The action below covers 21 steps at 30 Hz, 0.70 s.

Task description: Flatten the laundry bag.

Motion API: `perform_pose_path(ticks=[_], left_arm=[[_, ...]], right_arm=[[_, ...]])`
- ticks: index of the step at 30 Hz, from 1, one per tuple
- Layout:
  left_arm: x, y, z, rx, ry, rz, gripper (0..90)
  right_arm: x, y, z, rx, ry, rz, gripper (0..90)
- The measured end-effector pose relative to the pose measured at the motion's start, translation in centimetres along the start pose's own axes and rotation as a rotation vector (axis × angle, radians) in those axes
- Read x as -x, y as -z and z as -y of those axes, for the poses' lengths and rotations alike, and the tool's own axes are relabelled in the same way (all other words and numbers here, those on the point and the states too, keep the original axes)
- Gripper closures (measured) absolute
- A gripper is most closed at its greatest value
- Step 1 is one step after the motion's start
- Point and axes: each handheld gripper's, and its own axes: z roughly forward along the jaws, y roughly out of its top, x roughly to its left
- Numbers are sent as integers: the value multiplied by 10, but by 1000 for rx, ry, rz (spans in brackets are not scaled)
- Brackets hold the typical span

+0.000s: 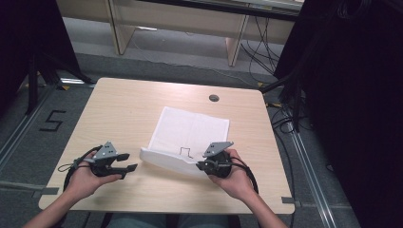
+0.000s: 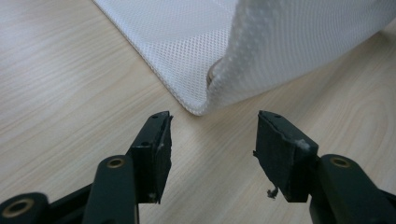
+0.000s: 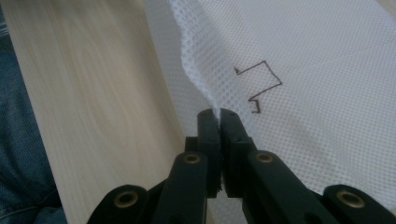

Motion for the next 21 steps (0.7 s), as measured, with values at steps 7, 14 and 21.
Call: perform_pose_path(ticks=[7,14,21], left_arm=[[-2,11,-1,17,-15,3,455],[-5,17,-2,30,-1,-3,469],[-5,18,-3,38,8,-21,489]], right_arm=[[-5,-6,5,-30,-14,-29,887],[-15,-14,11,-76,-3,-72,883],[-24,-22,17,-118,30,-122,878]])
